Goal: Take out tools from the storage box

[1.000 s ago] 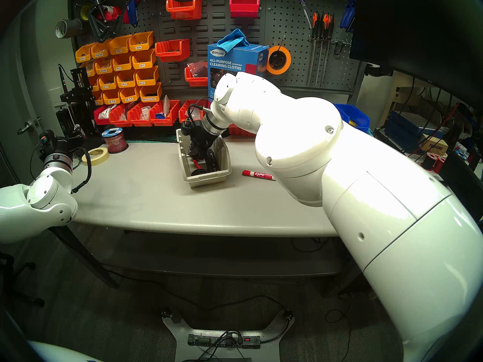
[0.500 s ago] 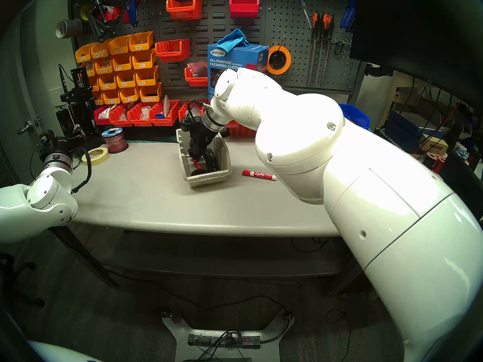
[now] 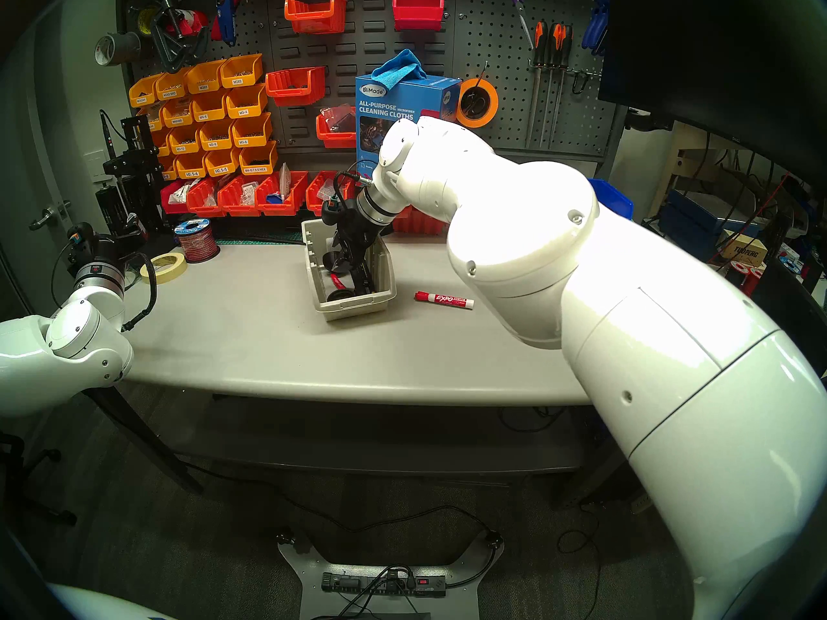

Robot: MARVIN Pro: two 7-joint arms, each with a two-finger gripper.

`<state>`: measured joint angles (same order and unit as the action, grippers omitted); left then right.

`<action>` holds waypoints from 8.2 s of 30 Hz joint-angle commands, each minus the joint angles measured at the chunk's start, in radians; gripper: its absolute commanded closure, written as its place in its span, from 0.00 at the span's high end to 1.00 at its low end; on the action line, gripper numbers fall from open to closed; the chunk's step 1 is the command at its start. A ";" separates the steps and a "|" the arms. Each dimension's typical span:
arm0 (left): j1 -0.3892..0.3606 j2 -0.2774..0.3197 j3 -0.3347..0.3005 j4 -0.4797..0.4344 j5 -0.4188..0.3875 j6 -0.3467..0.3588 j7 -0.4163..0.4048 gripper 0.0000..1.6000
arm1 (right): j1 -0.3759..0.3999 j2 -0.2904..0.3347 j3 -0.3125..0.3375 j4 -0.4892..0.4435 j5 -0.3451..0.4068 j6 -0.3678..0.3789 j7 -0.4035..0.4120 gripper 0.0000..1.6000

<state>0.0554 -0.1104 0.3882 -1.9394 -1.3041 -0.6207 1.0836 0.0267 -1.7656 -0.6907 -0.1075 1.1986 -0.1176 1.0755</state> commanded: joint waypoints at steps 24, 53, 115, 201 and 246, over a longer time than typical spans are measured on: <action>-0.012 -0.001 -0.011 -0.002 0.005 -0.001 -0.002 1.00 | -0.019 0.020 -0.003 -0.001 -0.011 -0.059 -0.047 0.55; -0.012 -0.001 -0.011 -0.002 0.005 -0.001 -0.002 1.00 | 0.000 -0.004 0.005 0.000 -0.020 -0.053 -0.034 0.00; -0.012 -0.002 -0.010 -0.001 0.004 -0.002 -0.001 1.00 | 0.131 0.233 -0.013 0.005 -0.053 0.279 0.284 0.00; -0.012 -0.002 -0.011 -0.002 0.004 -0.002 -0.001 1.00 | 0.231 0.167 -0.023 0.006 -0.067 0.214 0.230 0.99; -0.012 -0.001 -0.011 -0.002 0.005 -0.001 -0.002 1.00 | 0.154 0.097 0.055 -0.026 -0.005 0.202 0.265 0.99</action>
<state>0.0554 -0.1105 0.3880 -1.9394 -1.3042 -0.6207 1.0837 0.1900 -1.6734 -0.6350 -0.1302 1.1953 0.0933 1.3481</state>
